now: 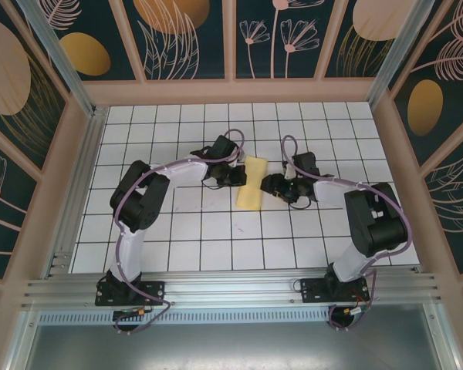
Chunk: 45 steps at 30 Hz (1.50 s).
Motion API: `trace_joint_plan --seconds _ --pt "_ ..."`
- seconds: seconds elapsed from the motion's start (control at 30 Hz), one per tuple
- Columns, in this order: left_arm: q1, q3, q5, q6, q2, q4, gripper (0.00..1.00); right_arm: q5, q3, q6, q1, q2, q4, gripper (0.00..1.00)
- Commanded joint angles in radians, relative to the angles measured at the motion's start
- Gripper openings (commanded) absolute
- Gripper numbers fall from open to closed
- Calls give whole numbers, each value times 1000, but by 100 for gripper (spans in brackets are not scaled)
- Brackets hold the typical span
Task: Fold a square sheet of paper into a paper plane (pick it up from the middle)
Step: First fold in half a square sheet of paper at the center of the table.
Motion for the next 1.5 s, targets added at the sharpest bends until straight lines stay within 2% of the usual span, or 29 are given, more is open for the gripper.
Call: trace_joint_plan --seconds 0.0,0.67,1.47 --pt "6 28 -17 23 39 -37 0 1 47 -17 13 26 -15 63" --pt "5 59 -51 33 69 -66 0 19 127 -33 41 155 -37 52" --pt "4 67 -86 19 53 -84 0 94 167 -40 74 229 -104 41"
